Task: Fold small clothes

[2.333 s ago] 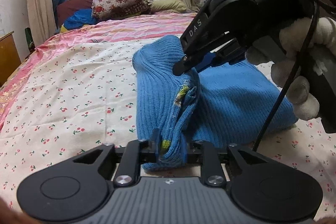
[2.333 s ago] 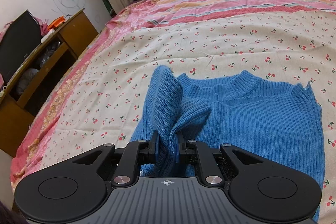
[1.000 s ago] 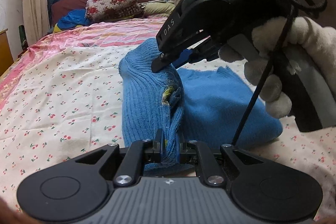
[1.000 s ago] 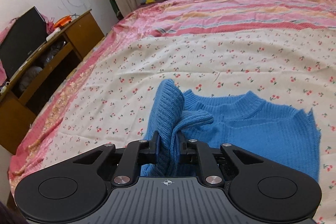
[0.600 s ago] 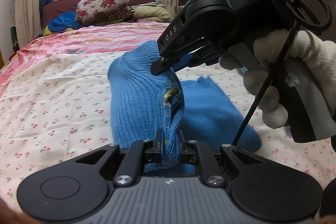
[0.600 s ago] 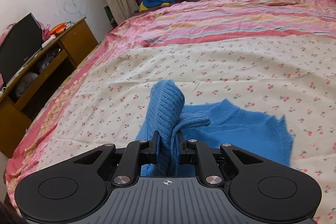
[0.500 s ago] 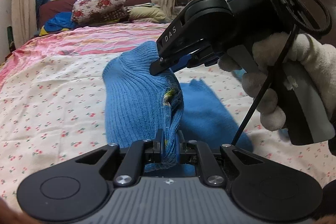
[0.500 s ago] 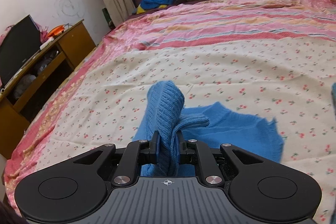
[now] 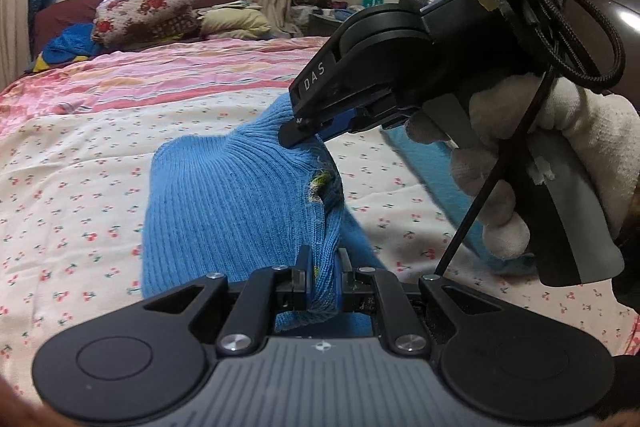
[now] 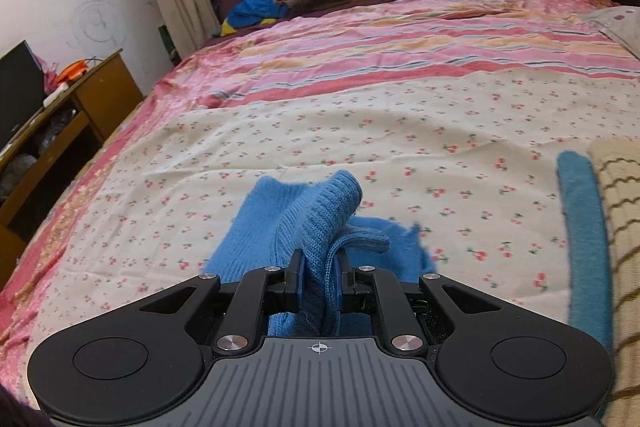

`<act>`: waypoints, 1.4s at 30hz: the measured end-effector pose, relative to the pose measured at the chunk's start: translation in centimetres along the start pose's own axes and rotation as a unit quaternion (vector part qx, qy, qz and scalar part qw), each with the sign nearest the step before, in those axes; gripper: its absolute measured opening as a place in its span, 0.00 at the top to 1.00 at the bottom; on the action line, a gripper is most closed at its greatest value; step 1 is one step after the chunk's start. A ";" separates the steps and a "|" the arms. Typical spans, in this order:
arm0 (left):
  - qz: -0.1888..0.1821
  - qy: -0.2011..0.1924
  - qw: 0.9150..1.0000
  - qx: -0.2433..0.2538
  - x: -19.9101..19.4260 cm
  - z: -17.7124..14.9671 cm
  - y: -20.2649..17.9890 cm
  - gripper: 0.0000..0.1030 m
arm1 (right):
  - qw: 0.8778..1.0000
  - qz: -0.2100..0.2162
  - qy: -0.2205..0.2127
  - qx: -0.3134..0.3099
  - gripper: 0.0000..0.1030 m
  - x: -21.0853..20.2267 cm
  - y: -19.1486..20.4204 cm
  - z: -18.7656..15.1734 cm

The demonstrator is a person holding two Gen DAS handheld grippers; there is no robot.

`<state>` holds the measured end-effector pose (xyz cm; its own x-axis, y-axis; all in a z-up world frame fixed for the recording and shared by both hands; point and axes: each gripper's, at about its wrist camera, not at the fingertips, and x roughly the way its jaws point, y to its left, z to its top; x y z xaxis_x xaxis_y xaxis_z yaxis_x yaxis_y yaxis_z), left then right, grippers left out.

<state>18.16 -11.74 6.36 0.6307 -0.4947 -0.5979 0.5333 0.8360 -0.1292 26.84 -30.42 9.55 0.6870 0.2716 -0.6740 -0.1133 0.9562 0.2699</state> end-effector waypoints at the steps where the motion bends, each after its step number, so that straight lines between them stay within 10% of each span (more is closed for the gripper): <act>1: -0.004 0.002 1.000 -0.001 0.1 0.1 -0.1 0.83 | 1.000 -0.002 0.000 0.001 0.87 -0.1 -0.3 0.0; 42: -0.024 0.050 0.998 -0.007 3.1 -1.3 -1.9 0.83 | 0.998 -0.021 0.029 0.051 0.85 2.2 -4.3 -2.2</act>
<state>18.40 -14.56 3.72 0.5445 -0.5091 -0.6666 0.5537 0.8151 -0.1703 27.26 -33.72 5.36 0.6465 0.2394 -0.7244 -0.0097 0.9520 0.3059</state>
